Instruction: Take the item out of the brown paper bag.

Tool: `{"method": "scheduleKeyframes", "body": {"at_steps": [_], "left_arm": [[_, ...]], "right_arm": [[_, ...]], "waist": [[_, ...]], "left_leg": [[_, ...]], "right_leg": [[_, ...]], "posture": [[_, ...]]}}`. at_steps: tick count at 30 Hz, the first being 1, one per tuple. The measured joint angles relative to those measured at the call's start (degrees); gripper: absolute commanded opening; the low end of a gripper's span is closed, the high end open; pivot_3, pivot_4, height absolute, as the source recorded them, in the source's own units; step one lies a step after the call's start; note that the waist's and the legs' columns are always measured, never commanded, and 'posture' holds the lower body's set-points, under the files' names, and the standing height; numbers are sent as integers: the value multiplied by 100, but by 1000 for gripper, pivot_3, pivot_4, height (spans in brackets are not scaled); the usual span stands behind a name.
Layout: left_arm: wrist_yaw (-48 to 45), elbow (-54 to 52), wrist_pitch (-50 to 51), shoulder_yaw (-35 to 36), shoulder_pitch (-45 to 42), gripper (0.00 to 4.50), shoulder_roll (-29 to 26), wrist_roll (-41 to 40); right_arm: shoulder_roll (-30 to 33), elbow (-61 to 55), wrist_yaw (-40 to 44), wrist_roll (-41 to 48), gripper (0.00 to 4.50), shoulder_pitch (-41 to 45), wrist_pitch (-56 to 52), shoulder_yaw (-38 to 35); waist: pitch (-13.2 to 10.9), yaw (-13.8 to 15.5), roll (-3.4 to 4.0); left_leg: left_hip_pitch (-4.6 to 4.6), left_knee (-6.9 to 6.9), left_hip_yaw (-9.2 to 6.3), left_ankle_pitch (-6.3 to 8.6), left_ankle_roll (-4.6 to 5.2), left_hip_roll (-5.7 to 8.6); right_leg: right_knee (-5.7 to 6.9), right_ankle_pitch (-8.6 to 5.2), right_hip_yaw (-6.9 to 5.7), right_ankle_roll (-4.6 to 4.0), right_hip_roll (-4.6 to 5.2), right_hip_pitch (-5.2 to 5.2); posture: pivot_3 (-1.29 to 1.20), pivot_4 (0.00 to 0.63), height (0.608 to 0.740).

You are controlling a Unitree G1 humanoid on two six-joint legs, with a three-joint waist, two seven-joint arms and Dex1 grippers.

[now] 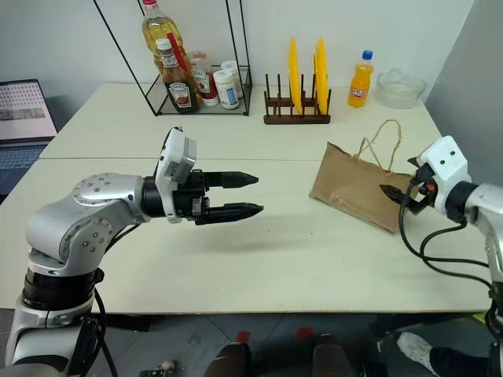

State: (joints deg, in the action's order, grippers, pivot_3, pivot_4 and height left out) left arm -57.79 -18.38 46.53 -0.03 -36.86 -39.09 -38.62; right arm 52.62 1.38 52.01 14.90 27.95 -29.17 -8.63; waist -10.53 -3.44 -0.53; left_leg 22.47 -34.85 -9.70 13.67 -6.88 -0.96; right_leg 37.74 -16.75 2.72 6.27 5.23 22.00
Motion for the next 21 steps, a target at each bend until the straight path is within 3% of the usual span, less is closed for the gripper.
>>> {"method": "scheduleKeyframes", "body": {"at_steps": [7,11,12,13,17,18,21], "left_arm": [[-13,55,-78,-91,30,3400,6,64],[98,-73,-69,-94,117,3435,39,41],[115,-101,-65,-94,131,3435,45,36],[153,-146,-60,-84,151,3435,47,33],[276,-252,-32,-62,274,3435,46,-6],[319,-280,-15,-59,308,3435,45,-37],[356,-393,42,-50,378,3435,6,-83]], "right_arm": [[75,1795,1251,-258,4500,1246,678,880],[4,2671,1705,-425,3567,1966,876,1166],[-5,2828,1810,-475,3536,2114,896,1228],[-5,2971,1940,-518,3018,2235,956,1285],[-7,3336,2292,-708,1844,2360,1143,1452],[-6,3415,2379,-725,1761,2360,1170,1473],[3,3527,2642,-828,925,2368,1280,1577]], "waist": [[-19,-1,-6],[-32,-7,-3],[-33,-8,-3],[-33,-5,-4],[-33,-2,-4],[-33,-1,-4],[-34,-1,-3]], "left_leg": [[7,-3,2,-3,-4,-1],[10,-3,4,-12,-21,-3],[12,-3,4,-12,-22,-3],[13,-3,4,-12,-22,-3],[15,-3,4,-12,-22,-3],[17,-4,4,-12,-22,-3],[16,-4,4,-12,-22,-3]], "right_leg": [[0,0,-1,0,1,4],[1,1,-1,1,1,9],[1,1,-1,1,1,10],[1,1,-2,0,1,10],[1,1,-2,1,1,11],[1,1,-2,1,1,12],[2,1,-2,1,1,12]], "posture": [[0,150,740],[0,150,740],[0,150,740],[0,150,740],[0,150,740],[0,150,740],[0,150,740]]}}
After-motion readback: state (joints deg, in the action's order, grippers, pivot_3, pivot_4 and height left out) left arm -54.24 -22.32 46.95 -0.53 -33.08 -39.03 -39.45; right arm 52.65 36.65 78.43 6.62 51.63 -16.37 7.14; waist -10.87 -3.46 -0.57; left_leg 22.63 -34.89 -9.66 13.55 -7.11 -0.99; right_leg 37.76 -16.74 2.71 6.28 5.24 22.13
